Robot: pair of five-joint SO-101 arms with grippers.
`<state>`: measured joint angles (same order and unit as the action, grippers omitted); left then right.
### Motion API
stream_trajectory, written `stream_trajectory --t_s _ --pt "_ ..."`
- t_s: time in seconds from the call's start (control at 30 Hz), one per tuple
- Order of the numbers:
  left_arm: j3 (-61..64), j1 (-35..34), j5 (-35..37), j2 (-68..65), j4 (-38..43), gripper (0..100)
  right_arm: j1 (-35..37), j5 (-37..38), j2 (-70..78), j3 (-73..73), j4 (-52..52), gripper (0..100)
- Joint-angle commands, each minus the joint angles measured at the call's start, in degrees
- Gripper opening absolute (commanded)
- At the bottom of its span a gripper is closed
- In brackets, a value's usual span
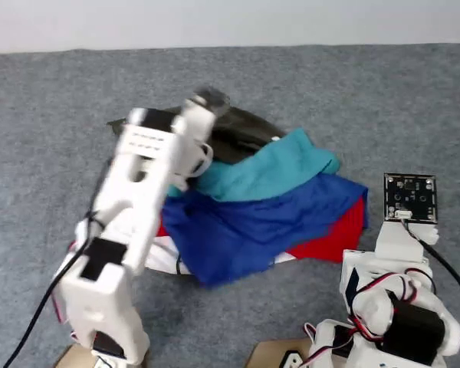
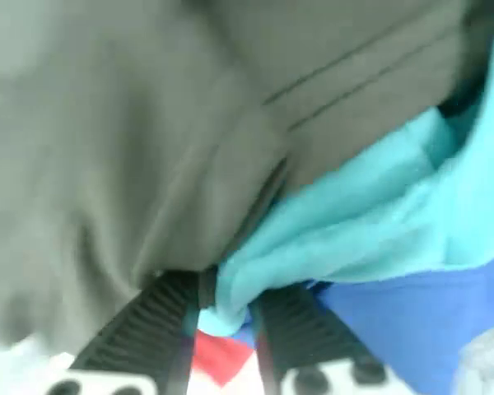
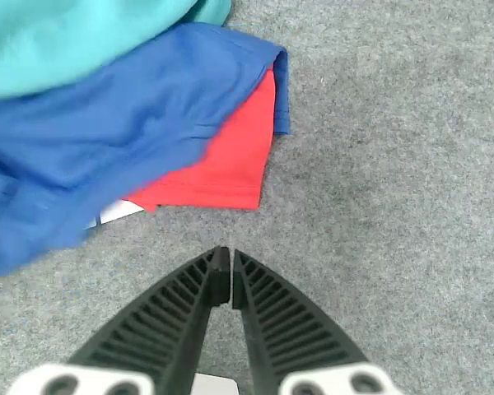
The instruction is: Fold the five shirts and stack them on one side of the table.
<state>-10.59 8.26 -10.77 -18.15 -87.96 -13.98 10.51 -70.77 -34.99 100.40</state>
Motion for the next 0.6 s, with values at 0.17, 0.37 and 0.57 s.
stream_trajectory --t_s 0.17,0.37,0.57 --pt "-2.5 -18.9 0.7 13.5 -1.2 0 -0.3 0.2 0.0 2.7 2.0 1.6" --pt "-2.8 -33.2 0.4 15.4 0.7 0 -0.3 0.2 0.0 2.7 2.0 1.6" --pt "-2.8 -47.3 0.4 15.9 5.6 0 -0.3 0.2 0.2 2.7 2.0 1.6"
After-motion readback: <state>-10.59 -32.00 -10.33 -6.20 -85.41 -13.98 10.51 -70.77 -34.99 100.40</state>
